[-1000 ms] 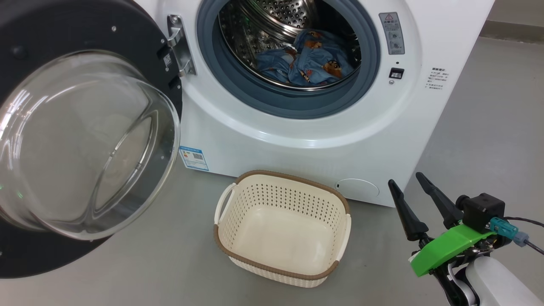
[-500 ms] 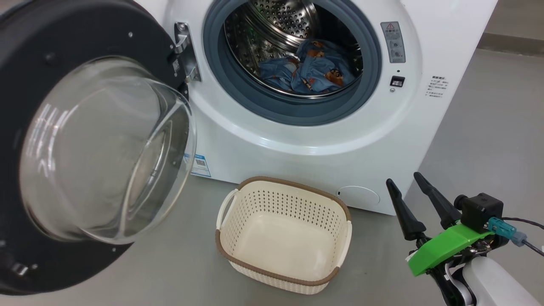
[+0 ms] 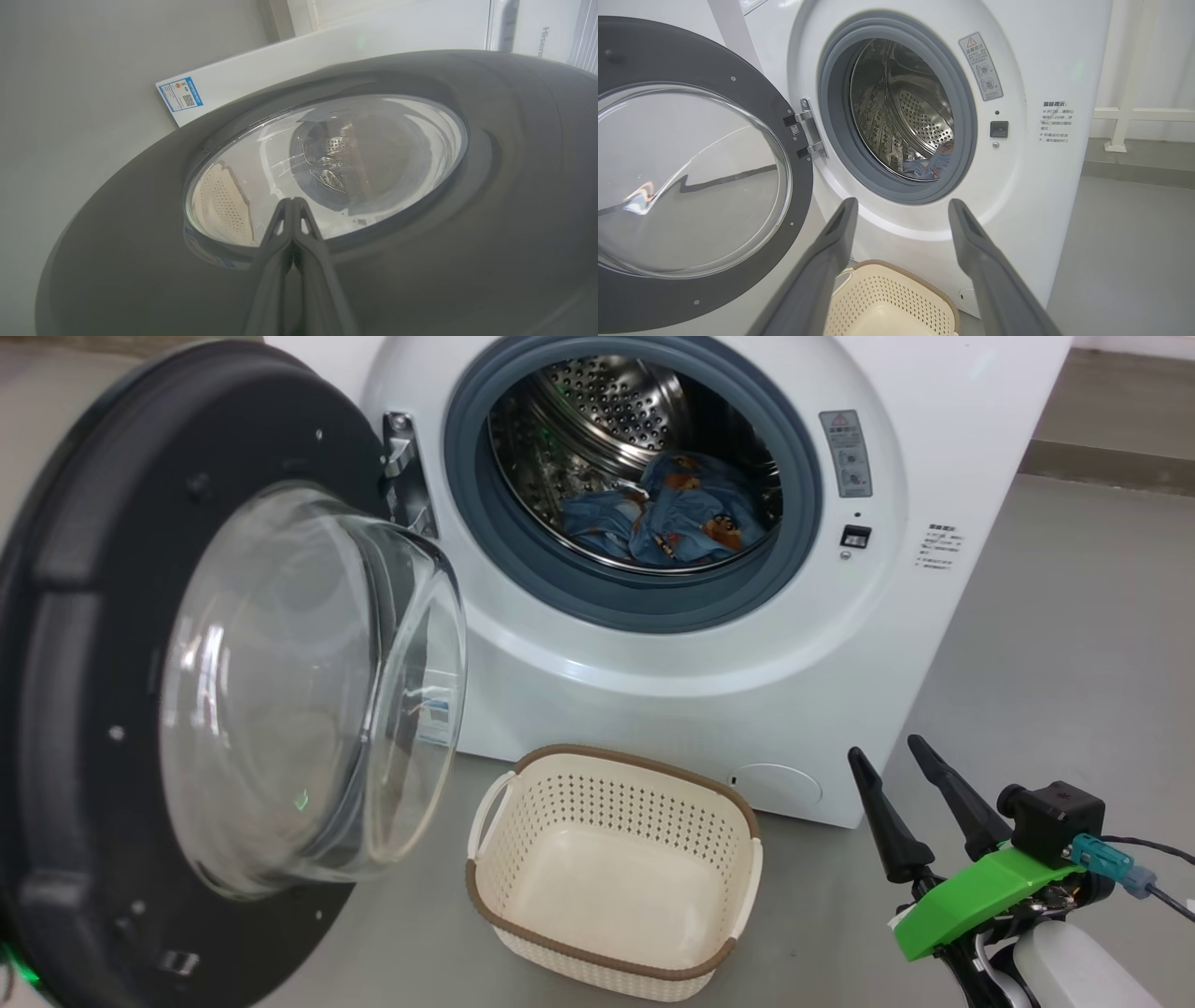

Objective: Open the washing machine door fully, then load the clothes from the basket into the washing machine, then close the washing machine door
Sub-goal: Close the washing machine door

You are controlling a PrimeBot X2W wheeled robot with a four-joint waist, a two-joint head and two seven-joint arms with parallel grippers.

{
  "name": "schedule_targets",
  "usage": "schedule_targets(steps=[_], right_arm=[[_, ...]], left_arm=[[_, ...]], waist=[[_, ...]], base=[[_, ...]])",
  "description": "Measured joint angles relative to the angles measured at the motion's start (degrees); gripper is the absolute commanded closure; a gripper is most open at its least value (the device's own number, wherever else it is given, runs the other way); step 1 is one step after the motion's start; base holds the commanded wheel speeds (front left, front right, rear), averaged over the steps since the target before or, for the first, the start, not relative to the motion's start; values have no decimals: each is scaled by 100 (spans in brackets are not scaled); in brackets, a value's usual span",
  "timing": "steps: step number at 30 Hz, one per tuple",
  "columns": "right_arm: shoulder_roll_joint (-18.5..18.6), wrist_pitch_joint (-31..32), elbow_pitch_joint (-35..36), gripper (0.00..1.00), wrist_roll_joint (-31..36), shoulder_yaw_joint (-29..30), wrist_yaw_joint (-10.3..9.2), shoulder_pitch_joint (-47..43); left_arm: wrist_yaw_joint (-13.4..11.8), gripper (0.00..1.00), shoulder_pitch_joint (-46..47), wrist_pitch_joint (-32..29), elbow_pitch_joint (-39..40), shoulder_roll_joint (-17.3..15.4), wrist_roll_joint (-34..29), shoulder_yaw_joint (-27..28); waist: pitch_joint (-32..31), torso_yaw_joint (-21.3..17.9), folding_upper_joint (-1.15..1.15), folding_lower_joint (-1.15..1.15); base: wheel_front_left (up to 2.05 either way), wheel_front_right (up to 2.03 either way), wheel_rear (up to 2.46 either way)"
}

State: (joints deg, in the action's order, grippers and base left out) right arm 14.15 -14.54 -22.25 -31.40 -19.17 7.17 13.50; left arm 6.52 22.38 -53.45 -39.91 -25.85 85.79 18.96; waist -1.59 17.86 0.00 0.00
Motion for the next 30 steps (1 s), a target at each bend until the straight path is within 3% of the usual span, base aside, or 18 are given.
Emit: schedule_targets(steps=[7,19,24,30], right_arm=[[-86,0,41,0,0,69,0,-18],[-120,0,79,0,2,121,0,-25],[-133,0,88,0,2,123,0,-24],[-162,0,104,0,4,129,0,-24]], left_arm=[[-308,100,-824,-463,1606,446,379,-16],[-1060,100,-2015,-603,4167,1159,563,-197],[-1173,100,-2061,-548,4656,1367,559,-343],[-1222,100,-1975,-312,4699,1612,522,-447]], waist=[[-24,-193,0,0],[21,-755,0,0],[52,-1056,0,0],[94,-1454,0,0]], base=[[0,0,0],[0,0,0],[0,0,0],[0,0,0]])
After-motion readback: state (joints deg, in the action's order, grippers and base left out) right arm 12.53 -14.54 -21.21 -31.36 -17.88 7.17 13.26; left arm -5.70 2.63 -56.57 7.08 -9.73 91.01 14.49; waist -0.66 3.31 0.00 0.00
